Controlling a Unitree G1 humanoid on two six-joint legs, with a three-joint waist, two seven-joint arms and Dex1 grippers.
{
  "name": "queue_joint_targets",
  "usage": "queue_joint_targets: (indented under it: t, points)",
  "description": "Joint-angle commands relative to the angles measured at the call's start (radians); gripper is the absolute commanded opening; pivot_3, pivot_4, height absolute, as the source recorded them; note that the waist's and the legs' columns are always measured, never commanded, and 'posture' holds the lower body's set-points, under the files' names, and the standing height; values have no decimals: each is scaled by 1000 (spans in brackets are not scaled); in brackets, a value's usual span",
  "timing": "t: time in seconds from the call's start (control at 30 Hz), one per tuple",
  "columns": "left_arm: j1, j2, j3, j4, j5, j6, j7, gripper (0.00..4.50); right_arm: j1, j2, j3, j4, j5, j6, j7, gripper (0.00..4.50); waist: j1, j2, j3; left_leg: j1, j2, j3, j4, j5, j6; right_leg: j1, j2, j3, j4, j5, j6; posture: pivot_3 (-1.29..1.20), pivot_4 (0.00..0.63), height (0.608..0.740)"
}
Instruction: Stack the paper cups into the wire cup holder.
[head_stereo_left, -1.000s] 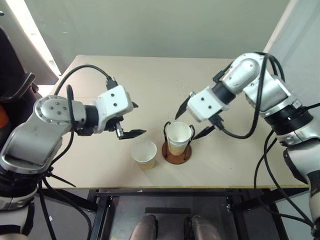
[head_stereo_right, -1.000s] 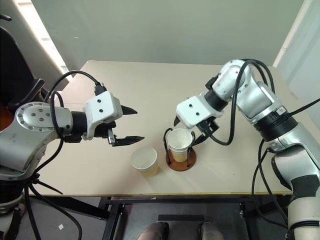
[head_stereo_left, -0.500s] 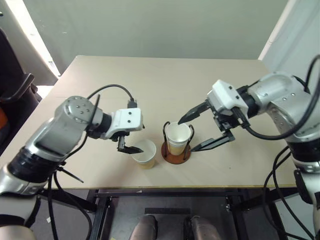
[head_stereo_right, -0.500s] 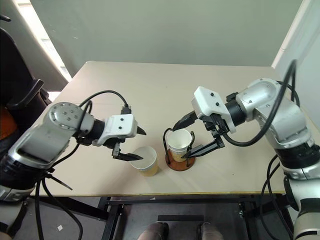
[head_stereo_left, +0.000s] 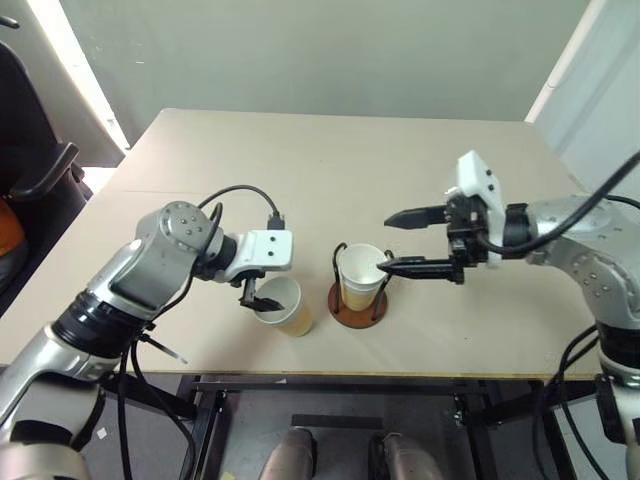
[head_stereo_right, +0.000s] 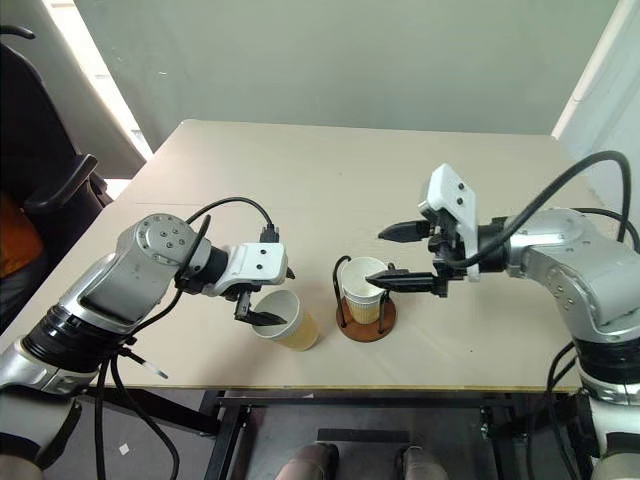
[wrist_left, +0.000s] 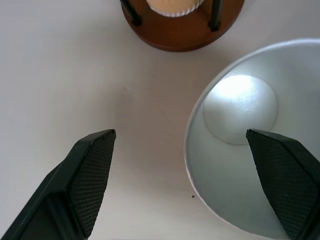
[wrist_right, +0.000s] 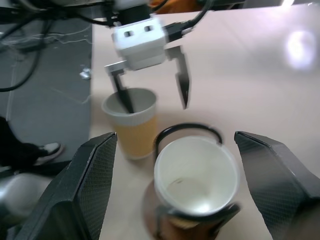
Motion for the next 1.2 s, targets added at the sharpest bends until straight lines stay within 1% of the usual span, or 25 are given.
queue_joint_targets:
  t: [0.03,0.1,0.17,0.2,0.23,0.37,0.4,0.43,0.53,0.67,0.77,0.8,0.87,0.97,1.07,1.2]
  points:
    - [-1,-1,35,-14,-6,-20,-24,4115,39,-66,-62,-58,60,8,36,3921,0,0,0,0,0,0,0,0,0,0,0,0,0,0,0,0,150,740]
    - [6,-1,41,-24,-15,-20,-35,3532,62,-95,-60,-58,58,-3,41,3921,0,0,0,0,0,0,0,0,0,0,0,0,0,0,1,0,150,740]
    - [7,-1,45,-28,-14,-18,-38,2780,64,-105,-49,-48,50,-19,35,3921,-1,0,0,0,0,0,0,0,0,0,0,0,0,-1,1,0,150,740]
    - [7,-2,46,-29,-12,-17,-39,2497,63,-107,-45,-44,48,-24,33,3921,-2,0,0,1,0,0,0,1,0,0,0,0,1,-1,2,0,150,740]
    - [7,-1,48,-29,-11,-16,-41,2045,62,-107,-41,-41,47,-28,31,3921,-3,0,0,1,0,0,0,1,0,0,0,0,1,0,3,0,150,740]
    - [3,13,60,-32,-12,-24,-61,615,57,-108,-33,-31,49,-33,31,3921,-2,0,0,1,0,0,0,2,2,1,0,0,1,-1,5,0,150,740]
    - [-4,16,69,-31,-16,-30,-69,277,58,-115,-31,-26,45,-38,36,3921,-2,0,0,1,0,0,0,2,2,1,0,0,0,-1,6,0,150,740]
    - [-9,18,75,-28,-19,-35,-75,56,57,-119,-29,-22,42,-42,40,3921,-2,0,0,1,0,0,1,2,2,1,0,0,0,-1,6,0,150,740]
    - [-73,28,134,7,-60,-63,-116,56,59,-147,-30,-3,29,-59,59,3921,0,0,0,0,0,0,1,2,3,1,0,1,0,-2,6,0,150,740]
    - [-189,41,183,115,-80,-143,-168,56,74,-181,-56,12,38,-77,89,3921,2,0,0,-1,-1,-1,1,2,4,1,0,1,-1,-2,6,0,150,740]
    - [-316,19,208,219,-102,-199,-219,56,87,-201,-113,24,88,-76,125,3921,3,0,0,-1,-1,0,1,1,5,1,0,1,-1,-2,7,0,150,740]
    - [-363,2,203,246,-145,-199,-244,56,78,-187,-163,40,149,-60,130,3921,4,0,0,-2,-1,-1,1,1,6,1,0,1,-1,-3,8,0,150,740]
    - [-485,-41,129,315,-294,-199,-270,56,43,-176,-244,80,223,-53,127,3921,7,0,0,-4,-2,-1,2,0,7,1,0,1,-3,-3,9,0,150,740]
    - [-626,-117,17,464,-339,-286,-275,56,55,-206,-254,92,204,-69,122,3921,18,0,0,-8,-3,-2,5,-1,8,1,-1,1,-8,2,17,0,150,740]
    - [-701,-170,-65,557,-383,-340,-275,56,80,-221,-265,73,213,-64,112,3921,17,1,0,-8,-3,0,8,-5,9,3,-2,1,-12,4,21,0,150,740]
    - [-748,-213,-170,607,-475,-378,-275,56,103,-245,-284,55,214,-59,90,3921,13,2,1,-13,-1,4,16,-5,6,2,-2,2,-13,4,25,0,150,740]
